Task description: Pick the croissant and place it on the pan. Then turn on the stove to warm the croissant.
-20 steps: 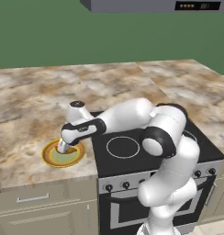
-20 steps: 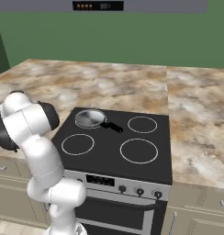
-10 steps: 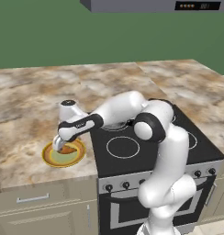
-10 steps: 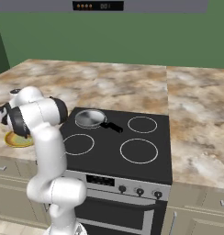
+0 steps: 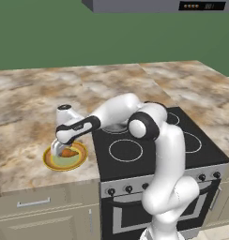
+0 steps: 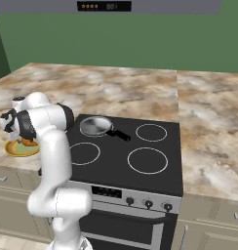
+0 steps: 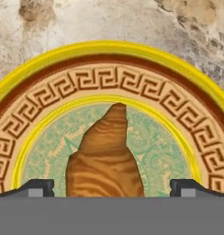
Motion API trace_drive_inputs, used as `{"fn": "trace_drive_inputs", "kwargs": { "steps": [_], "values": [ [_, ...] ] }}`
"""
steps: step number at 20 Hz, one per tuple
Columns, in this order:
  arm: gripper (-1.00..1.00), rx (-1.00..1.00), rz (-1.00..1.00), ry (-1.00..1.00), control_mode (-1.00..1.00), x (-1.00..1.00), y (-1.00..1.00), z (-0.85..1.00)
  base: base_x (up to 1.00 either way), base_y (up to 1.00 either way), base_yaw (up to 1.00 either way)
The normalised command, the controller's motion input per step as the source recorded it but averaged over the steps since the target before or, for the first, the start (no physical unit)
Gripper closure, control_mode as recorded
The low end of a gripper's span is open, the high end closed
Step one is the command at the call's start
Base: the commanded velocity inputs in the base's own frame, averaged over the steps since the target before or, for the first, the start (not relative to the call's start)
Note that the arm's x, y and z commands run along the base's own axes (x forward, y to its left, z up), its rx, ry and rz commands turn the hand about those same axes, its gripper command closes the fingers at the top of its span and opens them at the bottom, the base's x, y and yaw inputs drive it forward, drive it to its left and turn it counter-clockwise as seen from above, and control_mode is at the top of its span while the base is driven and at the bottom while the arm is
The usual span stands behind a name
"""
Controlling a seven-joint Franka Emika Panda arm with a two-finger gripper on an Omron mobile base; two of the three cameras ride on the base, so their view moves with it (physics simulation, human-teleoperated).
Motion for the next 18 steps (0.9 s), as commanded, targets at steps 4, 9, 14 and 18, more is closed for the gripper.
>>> {"fn": "trace_drive_inputs", "kwargs": {
  "steps": [4,9,14,18],
  "values": [
    [-1.00,0.00,0.00,0.05,-1.00,0.00,0.00,-0.28,0.00,0.00,0.00],
    [-1.00,0.00,0.00,0.03,-1.00,0.00,0.00,-0.33,0.00,0.00,0.00],
    [1.00,0.00,0.00,0.01,-1.00,0.00,0.00,-0.34,0.00,0.00,0.00],
    [1.00,-0.01,0.00,0.00,-1.00,-0.03,0.00,-0.33,0.00,0.00,0.00]
  ]
}}
